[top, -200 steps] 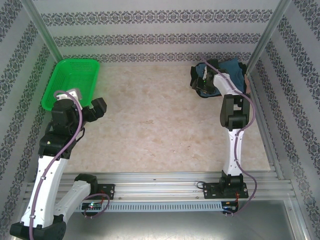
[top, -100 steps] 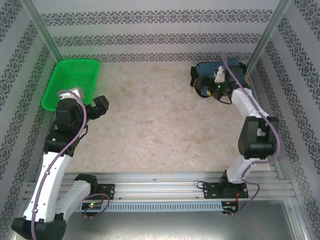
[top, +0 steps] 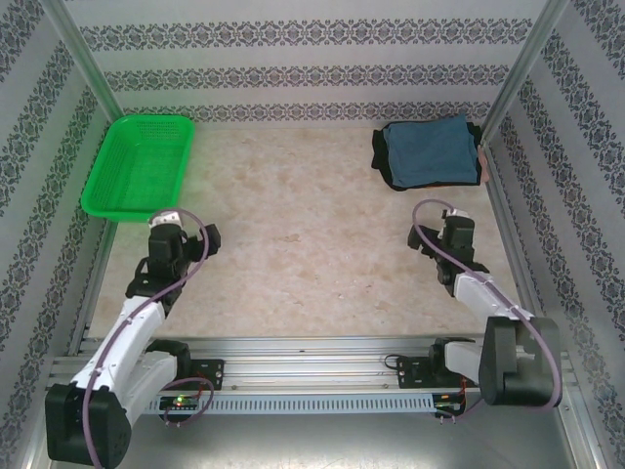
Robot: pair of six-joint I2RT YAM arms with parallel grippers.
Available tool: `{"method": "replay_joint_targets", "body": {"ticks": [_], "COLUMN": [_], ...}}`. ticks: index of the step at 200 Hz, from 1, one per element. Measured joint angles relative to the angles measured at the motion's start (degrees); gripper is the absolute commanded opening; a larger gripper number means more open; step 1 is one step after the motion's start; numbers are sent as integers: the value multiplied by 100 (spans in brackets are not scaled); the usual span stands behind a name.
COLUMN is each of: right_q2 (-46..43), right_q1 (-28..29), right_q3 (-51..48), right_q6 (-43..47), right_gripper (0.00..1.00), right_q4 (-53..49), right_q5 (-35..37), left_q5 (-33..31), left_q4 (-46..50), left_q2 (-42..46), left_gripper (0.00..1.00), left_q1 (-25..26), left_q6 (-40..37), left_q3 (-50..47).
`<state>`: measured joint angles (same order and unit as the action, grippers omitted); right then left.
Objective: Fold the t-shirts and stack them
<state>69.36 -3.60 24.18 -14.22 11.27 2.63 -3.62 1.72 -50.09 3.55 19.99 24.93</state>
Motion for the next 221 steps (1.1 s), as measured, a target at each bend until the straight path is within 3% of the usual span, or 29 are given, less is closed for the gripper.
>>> {"method": "replay_joint_targets", "body": {"ticks": [43,67,93,133,221], "right_q2": [1045,1438,1589,1711,1709], "right_q1": [157,367,424,461,612], "right_q3": [116,133,-236,-326,-326], "right_q6": [546,826,876,955,1014], "right_gripper": [98,98,98,98,98], "right_q4": [1628,2417,3432,3836,4002], "right_q5": [2,83,339,658,1110], "left_q5": [2,363,852,1456,1257], "left_q4": [-1880,-3451,-4489,-5316,-5615], "left_q2": [-1193,-2317,-3357,-3832,-4061], "left_gripper": [100,100,100,100,100], "left_q1": [-588,-975,-1198,-1029,-848], "left_q6": [-688,-815,-955,-1419,-1637], "left_q3": [-581,-782,-767,-603,-540]}}
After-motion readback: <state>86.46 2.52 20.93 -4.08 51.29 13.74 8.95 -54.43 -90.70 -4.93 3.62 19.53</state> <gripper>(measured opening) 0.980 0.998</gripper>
